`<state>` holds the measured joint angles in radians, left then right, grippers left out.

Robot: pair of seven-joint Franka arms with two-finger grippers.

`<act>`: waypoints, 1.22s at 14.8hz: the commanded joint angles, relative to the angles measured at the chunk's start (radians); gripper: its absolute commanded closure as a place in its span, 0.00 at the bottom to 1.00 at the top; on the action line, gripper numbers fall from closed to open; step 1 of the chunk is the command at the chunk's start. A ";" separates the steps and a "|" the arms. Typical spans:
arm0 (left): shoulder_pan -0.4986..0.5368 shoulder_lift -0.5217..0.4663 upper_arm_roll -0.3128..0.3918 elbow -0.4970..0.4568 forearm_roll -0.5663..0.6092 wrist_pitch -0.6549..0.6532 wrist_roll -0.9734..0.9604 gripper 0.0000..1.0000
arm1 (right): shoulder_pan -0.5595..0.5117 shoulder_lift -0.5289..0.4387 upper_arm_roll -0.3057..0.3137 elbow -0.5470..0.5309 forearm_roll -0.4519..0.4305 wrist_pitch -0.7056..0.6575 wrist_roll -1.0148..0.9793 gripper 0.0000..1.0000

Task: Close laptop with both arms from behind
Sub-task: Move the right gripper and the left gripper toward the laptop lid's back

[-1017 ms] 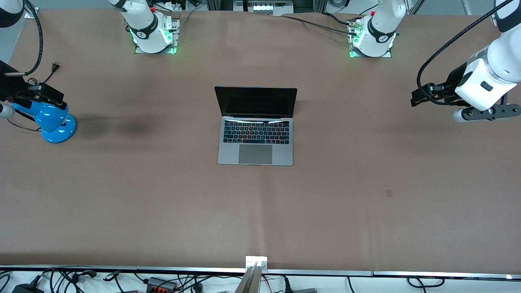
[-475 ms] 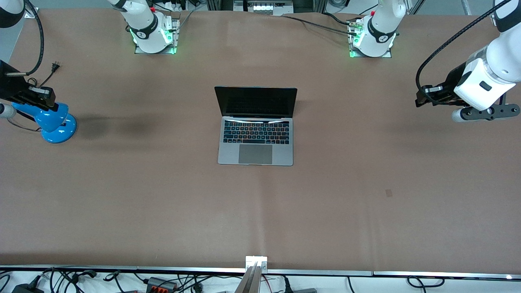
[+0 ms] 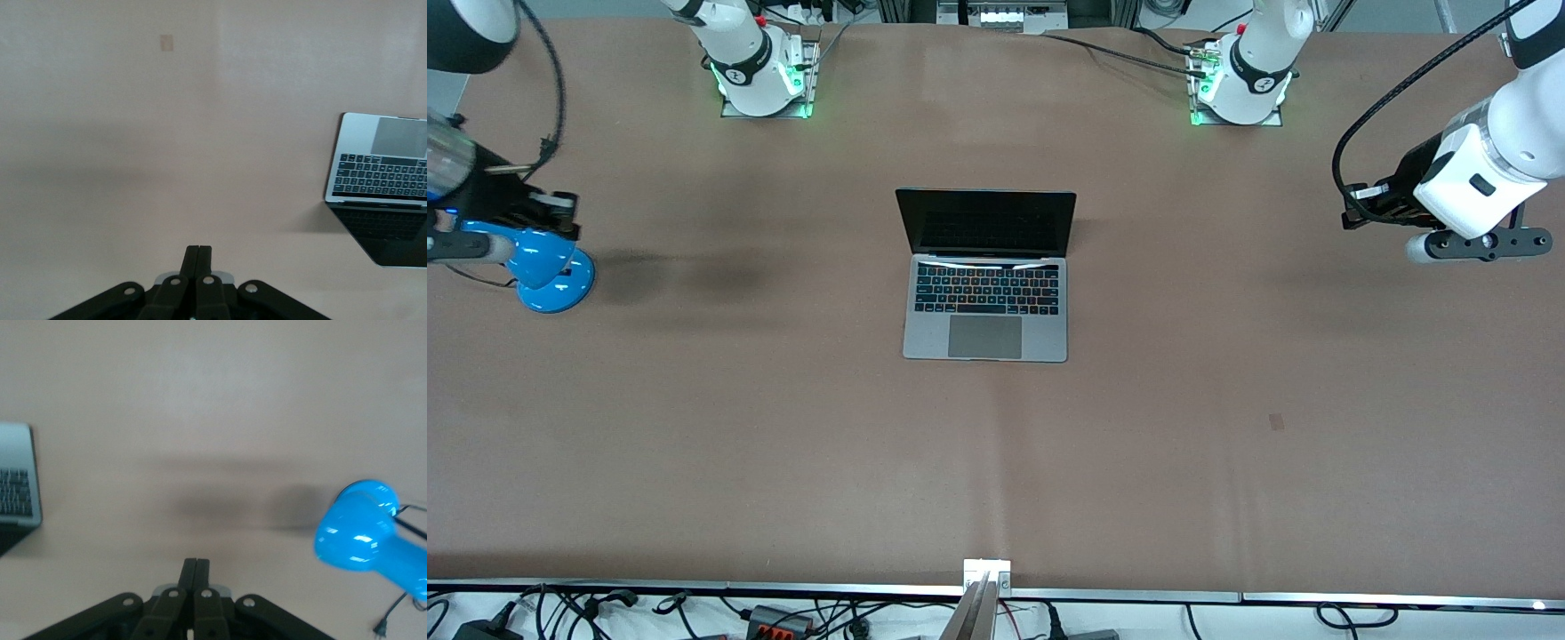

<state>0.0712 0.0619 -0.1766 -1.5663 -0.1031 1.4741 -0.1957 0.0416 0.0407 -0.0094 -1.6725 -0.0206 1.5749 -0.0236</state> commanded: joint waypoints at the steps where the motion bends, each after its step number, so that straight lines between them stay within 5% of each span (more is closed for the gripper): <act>1: -0.010 -0.011 -0.006 0.000 -0.024 -0.017 -0.034 1.00 | 0.059 0.022 0.000 -0.010 0.028 -0.042 0.002 1.00; 7: -0.010 -0.005 -0.090 -0.105 -0.254 0.012 -0.034 1.00 | 0.181 0.044 0.000 -0.097 0.178 -0.070 0.007 1.00; 11: -0.007 -0.022 -0.272 -0.239 -0.268 0.148 -0.111 1.00 | 0.300 0.048 0.000 -0.199 0.255 -0.059 0.007 1.00; 18: -0.007 -0.060 -0.558 -0.494 -0.268 0.437 -0.244 1.00 | 0.535 0.122 0.000 -0.210 0.300 0.042 0.193 1.00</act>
<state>0.0436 0.0605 -0.6736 -1.9655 -0.3536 1.8294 -0.4057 0.5117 0.1484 0.0014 -1.8732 0.2620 1.5747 0.0941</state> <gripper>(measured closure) 0.991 0.991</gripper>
